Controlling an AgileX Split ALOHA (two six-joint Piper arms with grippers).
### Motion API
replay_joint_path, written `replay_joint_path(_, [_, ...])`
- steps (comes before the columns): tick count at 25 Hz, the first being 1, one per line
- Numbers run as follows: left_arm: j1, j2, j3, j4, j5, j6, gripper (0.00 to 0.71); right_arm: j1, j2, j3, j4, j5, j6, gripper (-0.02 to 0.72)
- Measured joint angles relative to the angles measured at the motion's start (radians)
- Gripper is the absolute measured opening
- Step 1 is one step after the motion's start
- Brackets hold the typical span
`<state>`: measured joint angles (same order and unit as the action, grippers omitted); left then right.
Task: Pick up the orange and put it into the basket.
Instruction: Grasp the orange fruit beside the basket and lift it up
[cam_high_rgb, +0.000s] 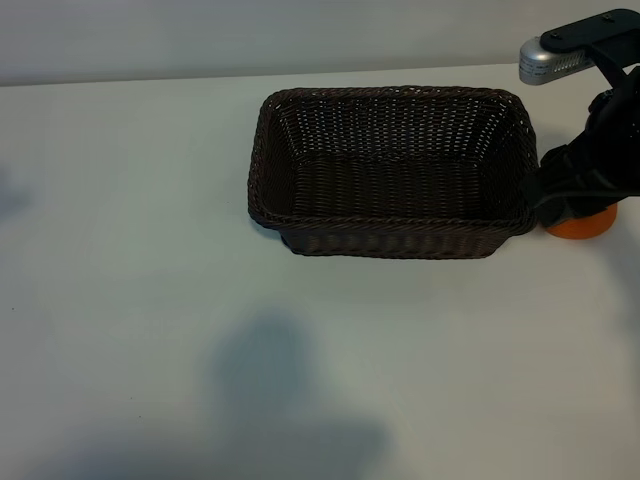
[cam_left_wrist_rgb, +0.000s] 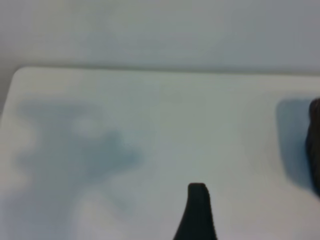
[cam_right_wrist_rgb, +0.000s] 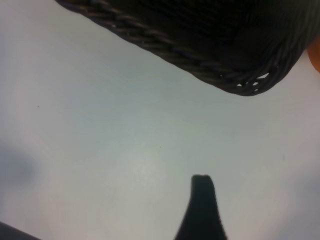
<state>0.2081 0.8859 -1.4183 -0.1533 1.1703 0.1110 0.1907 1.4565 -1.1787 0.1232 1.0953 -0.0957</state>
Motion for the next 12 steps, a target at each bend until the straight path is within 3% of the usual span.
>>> replay_joint_path(6, [-0.080, -0.201, 0.218, 0.166, -0.001, -0.079, 0.596, 0.000, 0.000, 0.000, 0.000, 0.000, 0.000, 0.535])
replay_joint_path(12, [-0.091, -0.401, 0.343, 0.201, -0.002, -0.120, 0.596, 0.000, 0.000, 0.000, 0.000, 0.000, 0.000, 0.535])
